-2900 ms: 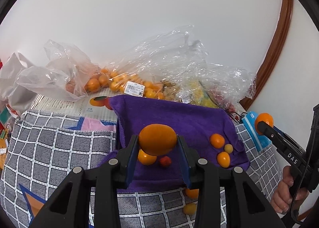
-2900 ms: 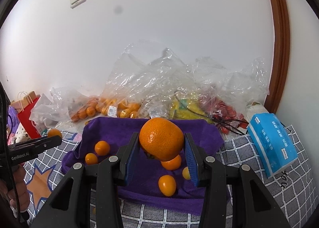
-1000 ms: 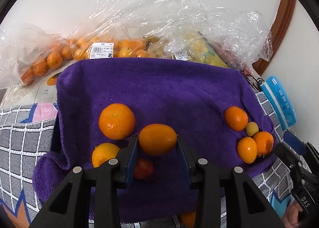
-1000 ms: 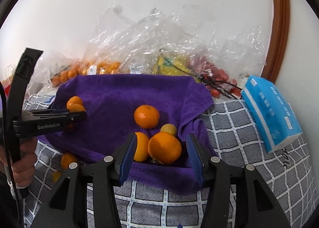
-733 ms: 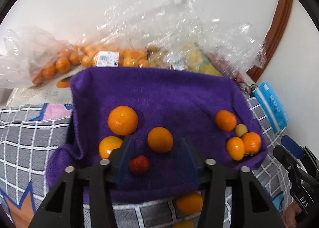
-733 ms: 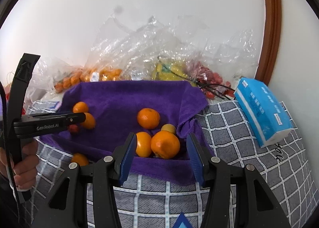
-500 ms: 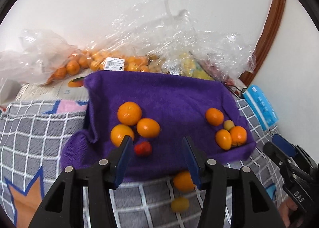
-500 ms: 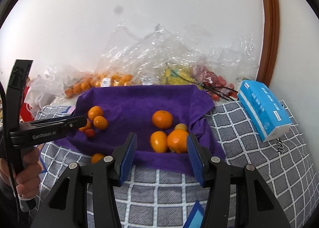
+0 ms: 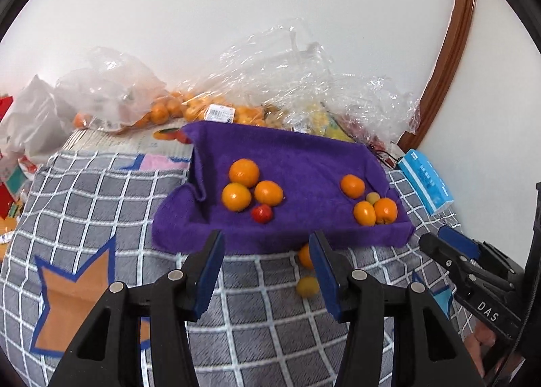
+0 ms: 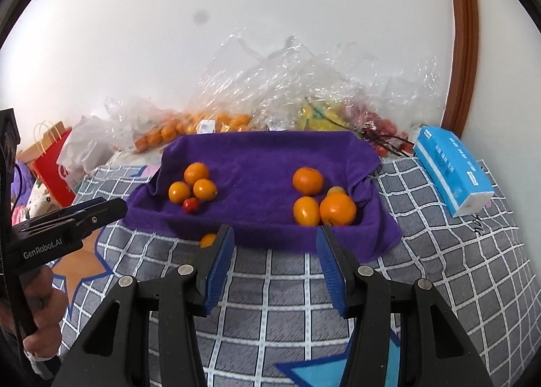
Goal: Organize fruits
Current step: 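Withdraw both open tools from the towel toward the loose fruits, then grasp an orange on the bedspread with the right tool, then grasp the small yellow fruit with the left tool while the right tool holds the orange, then carry the yellow fruit and the orange toward the purple towel with both tools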
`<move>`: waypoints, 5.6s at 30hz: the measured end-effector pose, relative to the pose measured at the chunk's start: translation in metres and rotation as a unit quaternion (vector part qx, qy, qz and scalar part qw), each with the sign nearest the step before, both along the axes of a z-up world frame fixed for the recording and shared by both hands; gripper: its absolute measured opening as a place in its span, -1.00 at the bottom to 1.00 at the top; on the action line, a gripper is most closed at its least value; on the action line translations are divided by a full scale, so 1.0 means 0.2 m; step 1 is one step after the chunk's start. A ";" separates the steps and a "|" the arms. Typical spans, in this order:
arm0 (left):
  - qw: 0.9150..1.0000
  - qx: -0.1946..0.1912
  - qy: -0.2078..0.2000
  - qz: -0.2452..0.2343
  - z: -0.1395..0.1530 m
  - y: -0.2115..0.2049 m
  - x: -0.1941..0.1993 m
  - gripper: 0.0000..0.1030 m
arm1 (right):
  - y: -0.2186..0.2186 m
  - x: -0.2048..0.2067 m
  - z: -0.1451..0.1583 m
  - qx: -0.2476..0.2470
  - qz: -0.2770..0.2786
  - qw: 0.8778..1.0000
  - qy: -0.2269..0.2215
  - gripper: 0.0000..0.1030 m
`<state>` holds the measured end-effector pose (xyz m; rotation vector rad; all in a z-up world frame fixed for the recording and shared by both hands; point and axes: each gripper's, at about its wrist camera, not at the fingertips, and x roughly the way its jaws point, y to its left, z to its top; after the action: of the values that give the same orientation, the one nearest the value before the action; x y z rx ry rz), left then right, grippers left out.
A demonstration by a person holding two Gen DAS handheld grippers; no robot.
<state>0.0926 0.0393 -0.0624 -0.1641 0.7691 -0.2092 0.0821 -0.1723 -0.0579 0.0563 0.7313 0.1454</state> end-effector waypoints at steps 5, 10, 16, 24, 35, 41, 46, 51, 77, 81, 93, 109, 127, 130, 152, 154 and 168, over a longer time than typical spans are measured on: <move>1.000 0.000 0.001 -0.006 -0.02 0.02 -0.07 -0.04 | 0.03 -0.06 0.00 0.003 0.011 1.000 -0.005 -0.02; 1.000 -0.013 0.007 -0.005 -0.05 0.07 -0.11 -0.04 | 0.06 -0.08 -0.01 0.002 0.015 1.000 -0.007 -0.04; 1.000 -0.020 0.015 -0.004 -0.10 0.11 -0.12 -0.04 | 0.07 -0.08 -0.07 0.004 0.012 1.000 -0.002 -0.07; 0.999 -0.026 0.025 0.000 -0.14 0.15 -0.10 -0.04 | 0.10 -0.04 -0.10 0.003 0.011 1.000 0.004 -0.18; 1.000 -0.018 0.016 0.000 -0.14 0.21 -0.11 -0.04 | 0.14 0.01 -0.12 0.013 0.020 1.000 0.012 -0.18; 0.999 -0.019 0.025 0.012 -0.15 0.29 -0.08 -0.02 | 0.18 0.06 -0.15 0.004 0.019 1.000 0.017 -0.18; 0.999 -0.023 0.029 0.023 -0.17 0.36 -0.05 0.00 | 0.22 0.10 -0.19 -0.003 0.025 0.999 0.028 -0.18; 0.998 -0.034 0.041 0.029 -0.21 0.42 -0.01 0.00 | 0.27 0.16 -0.26 -0.006 0.034 0.999 0.042 -0.18; 0.997 -0.019 0.072 0.025 -0.26 0.39 0.07 0.00 | 0.38 0.28 -0.35 -0.011 0.071 0.995 0.066 -0.37; 0.997 -0.007 0.069 0.023 -0.25 0.35 0.04 0.00 | 0.33 0.23 -0.29 -0.001 0.067 0.997 0.046 -0.37; 0.996 0.018 0.086 0.003 -0.34 0.14 -0.09 0.00 | 0.06 0.02 -0.23 0.005 0.027 0.999 0.022 -0.37; 0.995 0.060 0.082 -0.018 -0.41 -0.02 -0.13 0.12 | -0.10 -0.08 -0.40 -0.006 -0.005 0.999 0.041 -0.37; 0.994 0.052 0.080 -0.049 -0.39 -0.19 -0.05 0.14 | -0.21 -0.08 -0.44 -0.005 -0.024 0.999 0.045 -0.37; 0.994 0.065 0.073 -0.056 -0.39 -0.26 -0.03 0.13 | -0.24 -0.06 -0.46 0.006 -0.030 0.998 0.058 -0.37; 0.992 0.099 0.040 -0.061 -0.43 -0.40 0.06 -0.51 | -0.24 -0.05 -0.47 0.005 -0.032 0.998 0.061 -0.37; 0.993 0.096 0.040 -0.061 -0.43 -0.40 0.07 -0.51 | -0.25 -0.04 -0.47 0.012 -0.034 0.997 0.063 -0.37; 0.995 0.067 0.044 -0.055 -0.43 -0.37 0.06 -0.50 | -0.20 -0.03 -0.50 -0.013 -0.029 0.996 0.078 -0.36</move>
<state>0.1054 -0.0342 -0.1475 -0.0035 0.8776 -0.2542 0.0765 -0.2122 -0.1573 0.0651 0.8867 0.0761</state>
